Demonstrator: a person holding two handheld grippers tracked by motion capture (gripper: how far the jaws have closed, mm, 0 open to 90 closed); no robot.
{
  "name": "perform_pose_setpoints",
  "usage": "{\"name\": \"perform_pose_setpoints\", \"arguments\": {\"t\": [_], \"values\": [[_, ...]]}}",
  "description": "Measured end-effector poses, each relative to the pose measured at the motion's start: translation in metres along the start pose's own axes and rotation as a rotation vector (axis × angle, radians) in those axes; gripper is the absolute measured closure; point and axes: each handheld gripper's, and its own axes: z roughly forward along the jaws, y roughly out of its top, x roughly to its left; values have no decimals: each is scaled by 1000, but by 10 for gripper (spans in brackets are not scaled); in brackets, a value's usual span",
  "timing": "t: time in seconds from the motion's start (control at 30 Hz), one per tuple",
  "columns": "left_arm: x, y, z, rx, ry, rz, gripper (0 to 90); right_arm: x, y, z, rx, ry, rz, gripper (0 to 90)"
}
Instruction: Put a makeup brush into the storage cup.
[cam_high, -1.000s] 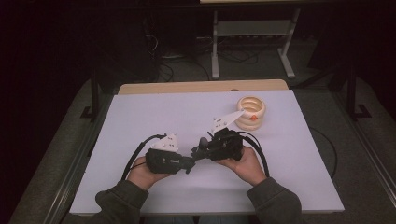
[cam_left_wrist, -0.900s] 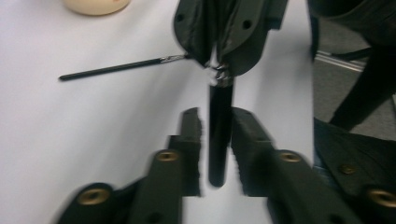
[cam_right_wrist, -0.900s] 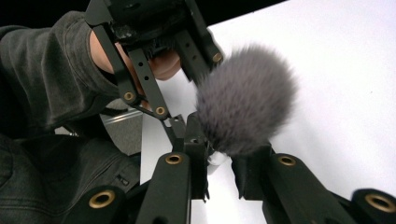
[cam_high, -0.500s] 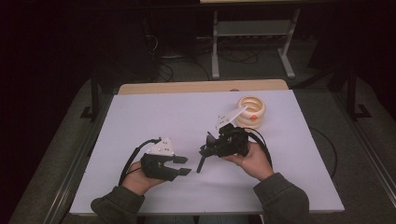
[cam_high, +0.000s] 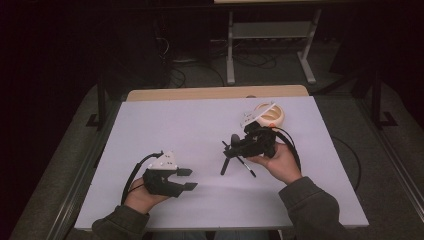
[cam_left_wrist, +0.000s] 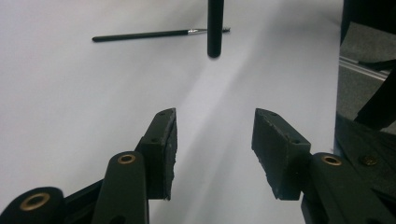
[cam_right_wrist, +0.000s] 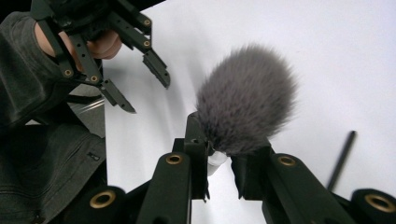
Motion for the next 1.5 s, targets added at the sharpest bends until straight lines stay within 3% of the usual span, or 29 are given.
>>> {"name": "perform_pose_setpoints", "arguments": {"t": [0.3,0.73,1.2,1.5], "values": [[2,-9,-3,1,16,-28,475,-13,5,-23,-21,-55,25,761],[5,-11,-8,-7,30,-39,451,-30,10,-48,-26,-96,62,761],[6,-12,-10,-9,36,-40,436,-52,24,-82,-54,-205,92,761],[6,-11,-11,-16,35,-39,431,-70,33,-103,-70,-297,165,761]]}}
